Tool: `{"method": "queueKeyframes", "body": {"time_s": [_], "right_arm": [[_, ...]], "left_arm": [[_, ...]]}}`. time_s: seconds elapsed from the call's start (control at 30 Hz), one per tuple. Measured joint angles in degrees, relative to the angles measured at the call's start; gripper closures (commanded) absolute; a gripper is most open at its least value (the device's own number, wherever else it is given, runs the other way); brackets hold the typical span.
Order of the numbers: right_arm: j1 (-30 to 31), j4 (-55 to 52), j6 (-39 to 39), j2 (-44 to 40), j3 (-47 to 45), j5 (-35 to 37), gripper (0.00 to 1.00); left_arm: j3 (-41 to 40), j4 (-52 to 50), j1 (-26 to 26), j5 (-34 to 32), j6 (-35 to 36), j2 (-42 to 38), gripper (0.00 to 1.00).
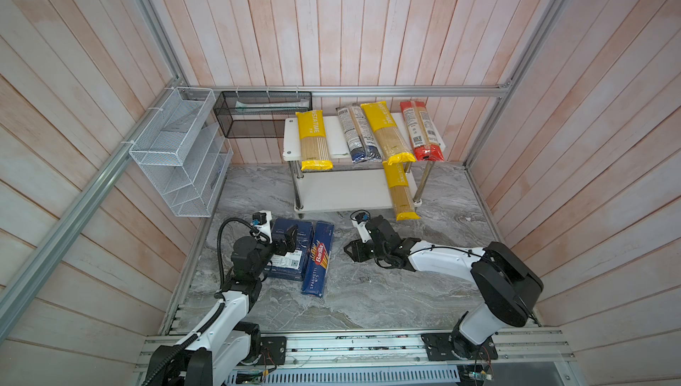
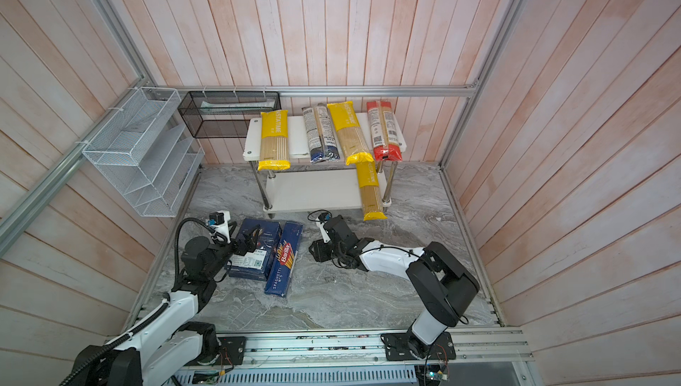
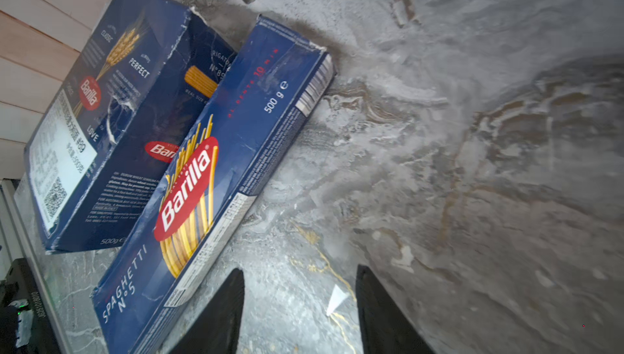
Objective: Arrange pasta packages on shelves
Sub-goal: Rotate the pasta bag at the shelf, then move the pasta box to the center of the table.
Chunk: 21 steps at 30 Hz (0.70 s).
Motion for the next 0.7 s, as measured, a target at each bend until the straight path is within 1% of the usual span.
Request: {"method": "queueKeyframes", "body": {"time_s": [0.23,0.53,0.7], "right_arm": [[3.3,-2.4,-1.1,5.7,7.7,-0.6,0.37],[5.8,-5.6,-1.3,11.0,12.3,-1.3,0.35],[7.1,-6.7,-1.2,12.2,13.8,-1.6,0.34]], "left_arm": [[0.0,0.0,0.1,-0.3,-0.2,-0.2,0.0],[0.0,0.0,0.1,-0.3,-0.2,-0.4,0.0],[0.0,0.0,0.1,-0.3,-0.2,-0.4,0.0]]}}
